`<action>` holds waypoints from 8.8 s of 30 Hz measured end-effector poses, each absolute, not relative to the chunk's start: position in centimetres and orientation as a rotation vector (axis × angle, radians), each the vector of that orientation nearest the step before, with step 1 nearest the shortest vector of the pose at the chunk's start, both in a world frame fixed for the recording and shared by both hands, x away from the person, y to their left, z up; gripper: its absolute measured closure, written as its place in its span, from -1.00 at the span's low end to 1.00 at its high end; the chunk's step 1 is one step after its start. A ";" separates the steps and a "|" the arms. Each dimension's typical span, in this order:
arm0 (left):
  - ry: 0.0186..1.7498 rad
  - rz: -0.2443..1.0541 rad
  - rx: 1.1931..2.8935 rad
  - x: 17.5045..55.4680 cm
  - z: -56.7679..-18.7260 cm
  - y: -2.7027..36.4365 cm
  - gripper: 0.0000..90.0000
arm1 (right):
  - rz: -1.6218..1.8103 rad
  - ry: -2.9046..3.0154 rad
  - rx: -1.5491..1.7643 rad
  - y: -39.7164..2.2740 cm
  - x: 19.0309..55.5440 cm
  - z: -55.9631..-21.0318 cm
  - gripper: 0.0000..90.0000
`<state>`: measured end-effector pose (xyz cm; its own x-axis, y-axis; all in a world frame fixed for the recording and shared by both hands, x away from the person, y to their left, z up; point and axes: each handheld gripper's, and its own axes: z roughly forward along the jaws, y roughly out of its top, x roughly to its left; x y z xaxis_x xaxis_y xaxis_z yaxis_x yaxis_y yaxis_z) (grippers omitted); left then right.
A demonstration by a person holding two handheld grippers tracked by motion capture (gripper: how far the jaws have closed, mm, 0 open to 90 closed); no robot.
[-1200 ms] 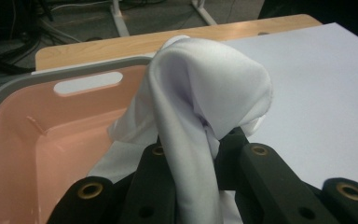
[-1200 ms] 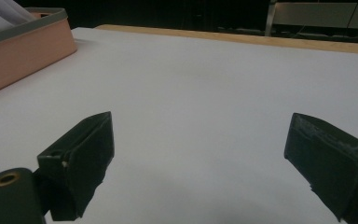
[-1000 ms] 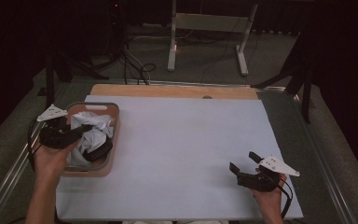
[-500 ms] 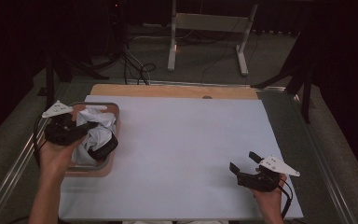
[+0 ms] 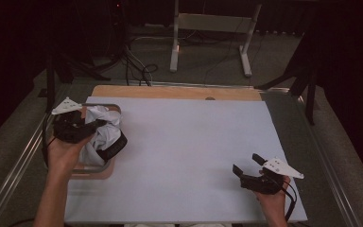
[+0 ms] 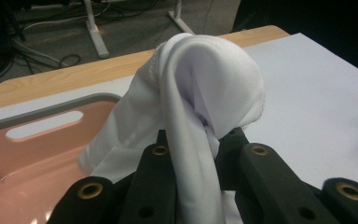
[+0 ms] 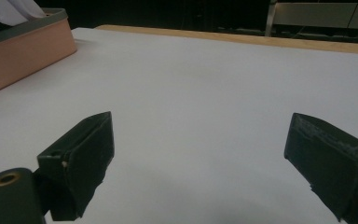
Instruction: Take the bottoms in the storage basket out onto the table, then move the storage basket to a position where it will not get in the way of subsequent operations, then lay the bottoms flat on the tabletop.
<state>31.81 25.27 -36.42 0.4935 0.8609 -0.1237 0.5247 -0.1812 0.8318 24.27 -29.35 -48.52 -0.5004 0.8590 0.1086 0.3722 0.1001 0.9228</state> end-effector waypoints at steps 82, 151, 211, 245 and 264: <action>0.976 0.225 1.916 36.2 -39.3 14.1 0.82 | 1.386 1.923 1.192 -29.4 24.4 -48.5 -0.82; 0.667 -0.040 1.987 35.2 -40.1 -2.9 0.82 | 1.382 1.929 1.180 -29.5 24.4 -48.4 -0.82; 1.093 0.287 1.847 37.9 -43.1 6.9 -0.90 | 1.381 1.922 1.196 -29.7 24.5 -48.6 -0.82; 0.874 0.194 1.962 34.3 -44.7 1.3 -0.87 | 1.376 1.912 1.204 -29.7 24.2 -48.5 -0.82; 0.844 0.163 2.076 33.5 -47.2 -0.8 -0.72 | 1.378 1.917 1.201 -29.7 24.2 -48.5 -0.82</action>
